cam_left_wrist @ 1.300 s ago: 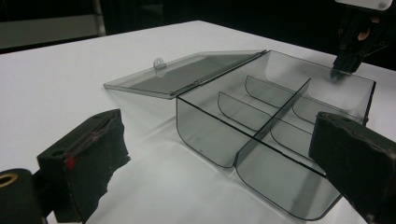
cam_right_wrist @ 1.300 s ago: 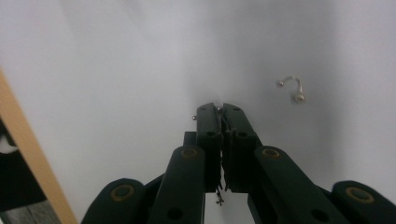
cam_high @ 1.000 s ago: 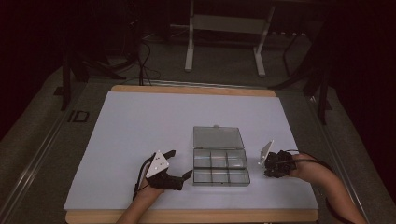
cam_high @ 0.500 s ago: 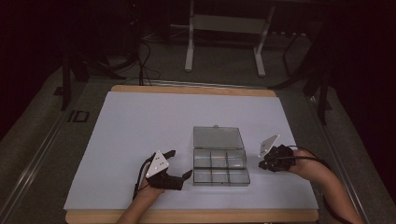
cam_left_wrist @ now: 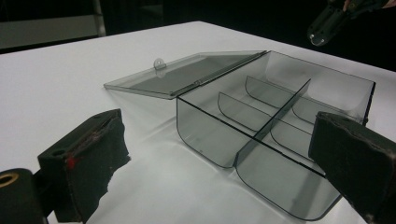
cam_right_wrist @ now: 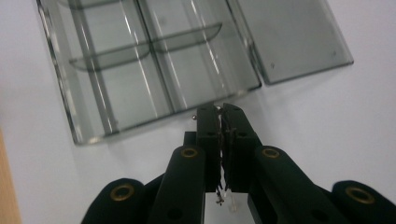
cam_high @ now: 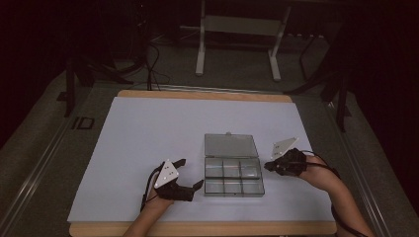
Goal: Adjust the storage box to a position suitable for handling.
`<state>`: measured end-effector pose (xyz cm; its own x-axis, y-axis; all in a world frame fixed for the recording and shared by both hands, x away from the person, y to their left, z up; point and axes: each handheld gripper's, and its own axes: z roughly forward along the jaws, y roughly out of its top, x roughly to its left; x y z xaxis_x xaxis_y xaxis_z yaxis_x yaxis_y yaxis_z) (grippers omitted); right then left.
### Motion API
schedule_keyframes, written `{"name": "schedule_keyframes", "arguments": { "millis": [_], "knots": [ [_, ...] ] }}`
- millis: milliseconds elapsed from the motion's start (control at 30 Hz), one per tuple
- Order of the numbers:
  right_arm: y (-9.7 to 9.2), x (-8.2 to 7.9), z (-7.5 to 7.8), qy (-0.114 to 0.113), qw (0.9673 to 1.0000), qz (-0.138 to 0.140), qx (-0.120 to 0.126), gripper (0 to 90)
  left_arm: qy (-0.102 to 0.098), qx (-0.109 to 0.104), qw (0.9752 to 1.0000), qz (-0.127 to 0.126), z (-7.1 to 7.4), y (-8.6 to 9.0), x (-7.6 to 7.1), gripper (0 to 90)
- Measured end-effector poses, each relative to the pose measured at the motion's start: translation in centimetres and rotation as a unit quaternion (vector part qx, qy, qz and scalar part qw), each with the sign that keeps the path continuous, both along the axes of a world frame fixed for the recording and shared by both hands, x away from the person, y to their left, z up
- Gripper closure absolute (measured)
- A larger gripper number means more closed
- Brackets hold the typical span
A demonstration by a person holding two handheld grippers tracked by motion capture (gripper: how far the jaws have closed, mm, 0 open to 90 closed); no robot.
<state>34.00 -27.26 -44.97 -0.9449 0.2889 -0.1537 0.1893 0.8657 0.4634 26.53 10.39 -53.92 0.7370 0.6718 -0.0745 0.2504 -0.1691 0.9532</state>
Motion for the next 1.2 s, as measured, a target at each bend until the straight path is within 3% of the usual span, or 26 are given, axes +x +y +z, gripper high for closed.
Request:
{"name": "schedule_keyframes", "arguments": {
  "millis": [367,467,533,633,867,933,1200],
  "knots": [
    [0.8,0.2,-0.7,-0.037,0.9969,-0.018,0.067,86.7,0.000,-0.001,1.0000,0.000,0.0,0.0,0.0,4.4],
    [0.8,0.2,-0.9,-0.050,0.9949,-0.027,0.083,86.7,0.000,-0.001,1.0000,0.000,0.0,0.0,0.0,4.4],
    [0.7,0.2,-1.3,-0.060,0.9910,-0.033,0.115,86.7,0.000,-0.002,1.0000,-0.001,0.0,0.0,0.0,4.4],
    [0.8,0.2,-1.9,-0.062,0.9885,-0.039,0.133,86.7,0.000,-0.002,1.0000,-0.001,0.0,0.0,0.0,4.4],
    [1.4,0.1,-3.7,-0.051,0.9872,-0.044,0.144,86.7,0.001,-0.002,1.0000,-0.001,0.0,0.1,0.0,4.4],
    [1.8,0.2,-4.7,-0.046,0.9883,-0.043,0.139,86.7,0.001,-0.002,1.0000,-0.001,0.0,0.1,0.0,4.4],
    [2.8,0.6,-6.0,-0.037,0.9915,-0.038,0.119,86.7,0.002,-0.003,1.0000,-0.002,0.0,0.1,0.0,4.4]
  ]
}}
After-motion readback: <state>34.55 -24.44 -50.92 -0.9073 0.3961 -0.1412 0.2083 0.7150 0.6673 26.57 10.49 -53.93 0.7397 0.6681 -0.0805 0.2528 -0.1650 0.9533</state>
